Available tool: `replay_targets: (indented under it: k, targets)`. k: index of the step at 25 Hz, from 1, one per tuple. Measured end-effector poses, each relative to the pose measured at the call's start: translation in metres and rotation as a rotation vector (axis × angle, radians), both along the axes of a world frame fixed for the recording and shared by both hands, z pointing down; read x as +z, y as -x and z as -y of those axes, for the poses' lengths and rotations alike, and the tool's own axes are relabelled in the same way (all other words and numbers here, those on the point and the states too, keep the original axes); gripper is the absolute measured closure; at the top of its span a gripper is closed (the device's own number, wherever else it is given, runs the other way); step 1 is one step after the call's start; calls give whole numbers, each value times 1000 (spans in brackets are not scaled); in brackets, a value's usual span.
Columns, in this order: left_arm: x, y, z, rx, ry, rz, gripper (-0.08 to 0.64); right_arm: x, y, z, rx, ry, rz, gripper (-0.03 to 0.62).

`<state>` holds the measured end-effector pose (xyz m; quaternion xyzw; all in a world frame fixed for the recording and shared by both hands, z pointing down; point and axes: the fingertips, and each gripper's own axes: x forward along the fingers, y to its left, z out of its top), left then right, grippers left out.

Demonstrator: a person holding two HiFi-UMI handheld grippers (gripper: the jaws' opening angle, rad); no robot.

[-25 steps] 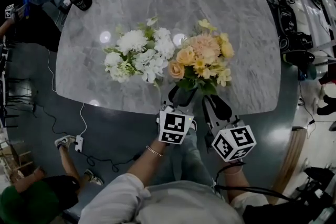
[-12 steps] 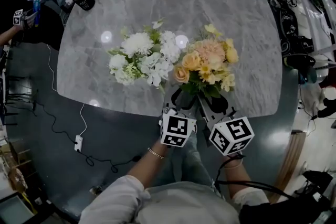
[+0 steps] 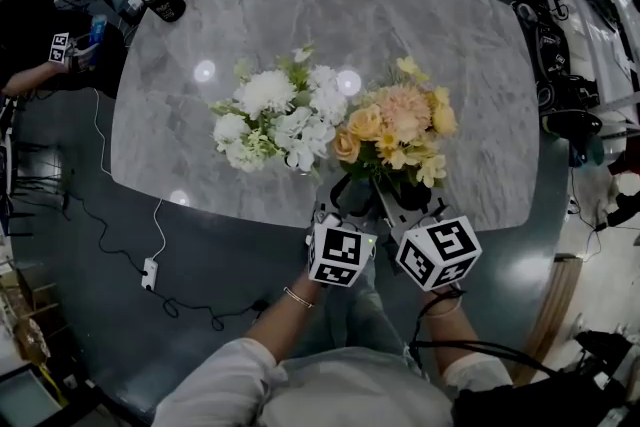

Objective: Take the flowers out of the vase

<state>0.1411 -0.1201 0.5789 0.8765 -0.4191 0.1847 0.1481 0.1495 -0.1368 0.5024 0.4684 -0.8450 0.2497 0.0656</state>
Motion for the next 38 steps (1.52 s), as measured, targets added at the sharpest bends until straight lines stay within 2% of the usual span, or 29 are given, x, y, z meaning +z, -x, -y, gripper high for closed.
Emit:
replay_targets:
  k: [13, 27, 38]
  targets:
    - [1, 0, -1, 9, 0, 2, 319, 5, 3, 6, 6, -7, 38, 505]
    - [4, 5, -2, 7, 0, -3, 319, 0, 4, 5, 6, -54, 2, 538]
    - [3, 6, 0, 12, 2, -4, 319, -15, 2, 5, 20, -69, 15, 546]
